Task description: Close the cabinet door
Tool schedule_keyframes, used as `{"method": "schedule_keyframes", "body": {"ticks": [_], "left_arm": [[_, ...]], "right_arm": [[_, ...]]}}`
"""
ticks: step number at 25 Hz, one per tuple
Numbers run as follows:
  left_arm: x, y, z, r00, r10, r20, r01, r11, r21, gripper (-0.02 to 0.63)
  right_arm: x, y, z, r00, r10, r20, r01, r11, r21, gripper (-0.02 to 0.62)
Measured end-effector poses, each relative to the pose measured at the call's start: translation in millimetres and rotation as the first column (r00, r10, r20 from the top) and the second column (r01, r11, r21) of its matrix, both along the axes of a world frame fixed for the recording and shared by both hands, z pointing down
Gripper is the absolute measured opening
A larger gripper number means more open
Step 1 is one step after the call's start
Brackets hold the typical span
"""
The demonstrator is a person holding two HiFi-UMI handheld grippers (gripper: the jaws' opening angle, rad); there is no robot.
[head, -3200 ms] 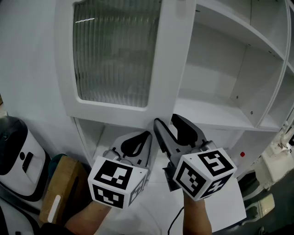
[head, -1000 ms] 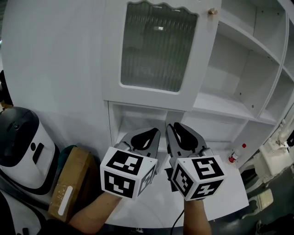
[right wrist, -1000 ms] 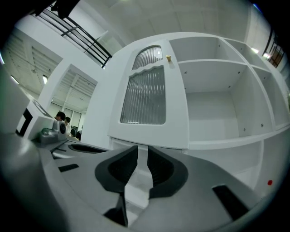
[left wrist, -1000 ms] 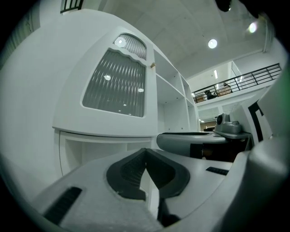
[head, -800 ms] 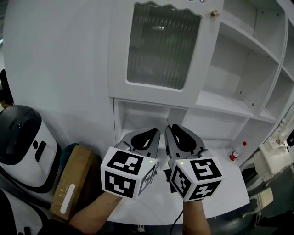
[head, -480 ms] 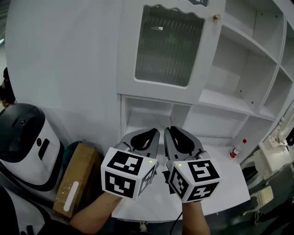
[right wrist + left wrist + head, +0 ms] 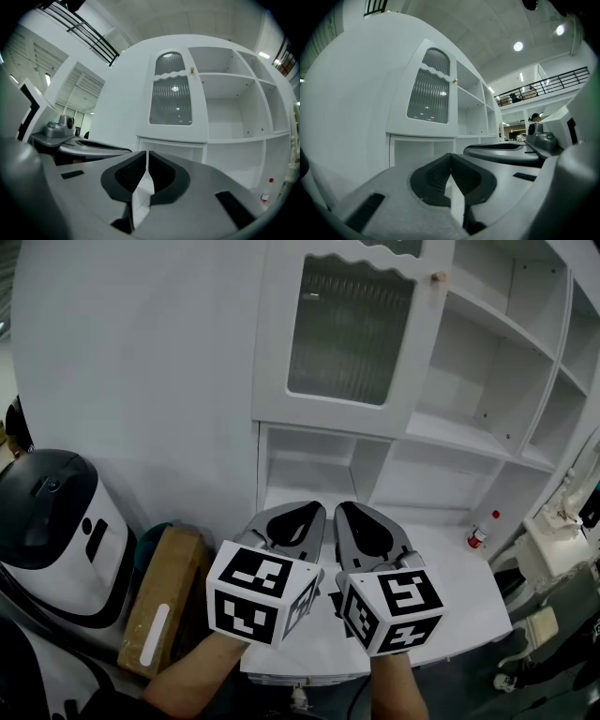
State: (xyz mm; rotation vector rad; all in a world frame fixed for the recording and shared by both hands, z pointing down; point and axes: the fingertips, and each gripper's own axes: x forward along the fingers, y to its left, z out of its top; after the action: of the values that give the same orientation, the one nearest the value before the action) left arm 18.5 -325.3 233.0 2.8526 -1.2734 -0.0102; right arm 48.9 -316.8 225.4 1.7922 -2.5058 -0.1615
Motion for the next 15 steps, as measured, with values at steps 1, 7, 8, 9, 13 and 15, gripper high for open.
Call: {"method": "schedule_keyframes", "body": {"ticks": [1, 7, 8, 9, 13, 15], "left_arm": [[-1, 3, 0, 1.0, 0.003, 0.001, -0.003, 1.0, 0.001, 0.012], [-3, 16, 3, 1.0, 0.019, 0.003, -0.019, 1.0, 0.0, 0.012], [-3, 17, 3, 1.0, 0.021, 0.003, -0.021, 1.0, 0.0, 0.012], [-3, 19, 4, 1.0, 0.024, 0.004, -0.023, 1.0, -0.001, 0.012], [-1, 24, 5, 1.0, 0.029, 0.003, -0.029, 1.0, 0.001, 0.012], [-1, 25, 6, 1.0, 0.031, 0.003, -0.031, 1.0, 0.0, 0.012]], "right_arm": [[-2, 3, 1, 1.0, 0.002, -0.001, -0.002, 1.0, -0.001, 0.031], [-7, 17, 7, 1.0, 0.012, -0.007, -0.012, 1.0, -0.007, 0.031], [-8, 19, 7, 1.0, 0.013, -0.008, -0.013, 1.0, -0.006, 0.031], [-8, 20, 7, 1.0, 0.015, -0.009, -0.015, 1.0, -0.007, 0.031], [-6, 25, 9, 1.0, 0.019, -0.01, -0.019, 1.0, -0.009, 0.031], [-6, 27, 10, 1.0, 0.02, -0.01, -0.02, 1.0, -0.013, 0.031]]}}
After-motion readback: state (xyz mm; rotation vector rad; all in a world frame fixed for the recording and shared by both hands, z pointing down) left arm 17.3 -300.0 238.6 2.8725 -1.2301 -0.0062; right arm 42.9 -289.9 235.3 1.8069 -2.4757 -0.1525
